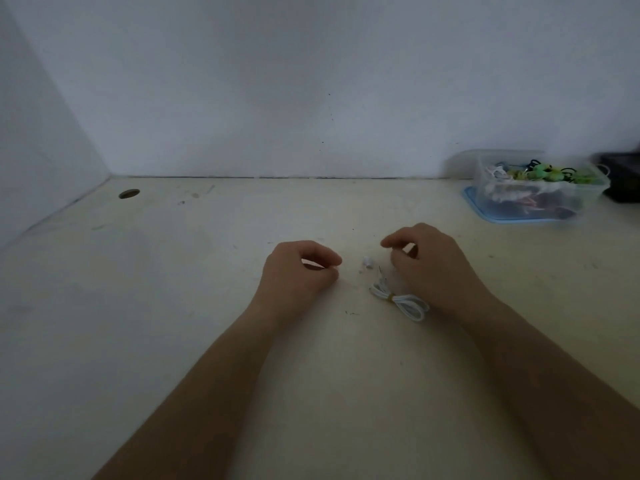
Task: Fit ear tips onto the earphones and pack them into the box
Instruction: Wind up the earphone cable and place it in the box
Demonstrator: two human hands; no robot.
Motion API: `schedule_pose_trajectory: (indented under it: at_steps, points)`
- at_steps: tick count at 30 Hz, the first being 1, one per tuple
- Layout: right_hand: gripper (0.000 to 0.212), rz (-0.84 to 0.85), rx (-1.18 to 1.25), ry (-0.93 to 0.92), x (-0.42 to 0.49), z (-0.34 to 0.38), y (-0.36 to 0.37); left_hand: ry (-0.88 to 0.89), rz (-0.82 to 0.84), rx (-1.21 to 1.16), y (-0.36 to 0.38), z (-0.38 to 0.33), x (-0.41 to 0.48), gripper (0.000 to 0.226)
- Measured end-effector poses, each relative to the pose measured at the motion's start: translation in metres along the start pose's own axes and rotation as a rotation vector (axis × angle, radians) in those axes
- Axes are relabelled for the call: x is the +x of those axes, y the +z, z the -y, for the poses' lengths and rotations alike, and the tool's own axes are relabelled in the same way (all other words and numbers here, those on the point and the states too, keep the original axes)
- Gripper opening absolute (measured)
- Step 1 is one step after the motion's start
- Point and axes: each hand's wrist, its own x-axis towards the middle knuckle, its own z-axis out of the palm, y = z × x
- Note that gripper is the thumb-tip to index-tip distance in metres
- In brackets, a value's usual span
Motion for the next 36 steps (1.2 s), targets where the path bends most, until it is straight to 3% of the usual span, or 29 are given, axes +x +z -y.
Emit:
schedule_pose_trajectory:
  at_steps: [6, 12, 17, 21, 28, 36]
  points:
    - [0.024, 0.073, -0.168, 0.008, 0.007, 0.009, 0.013, -0.100, -0.059, -0.083, 0.002, -0.002, 0.003, 0.013]
    - [0.013, 0.151, -0.130, -0.090, 0.007, 0.011, 0.013, -0.074, -0.025, -0.122, 0.002, -0.001, 0.006, 0.012]
    - [0.032, 0.176, -0.139, -0.097, 0.009, 0.014, 0.017, -0.112, 0.009, -0.267, 0.001, -0.003, 0.006, 0.022]
    - [0.025, 0.190, -0.201, -0.132, 0.009, 0.020, 0.023, -0.111, -0.005, -0.310, 0.001, -0.002, 0.006, 0.015]
    - [0.005, 0.169, 0.077, -0.123, 0.007, 0.016, 0.024, -0.147, 0.015, -0.459, -0.003, 0.001, 0.008, 0.014]
    - [0.007, 0.121, 0.503, -0.110, 0.005, 0.013, 0.016, -0.134, 0.060, -0.514, -0.004, 0.001, 0.007, 0.014]
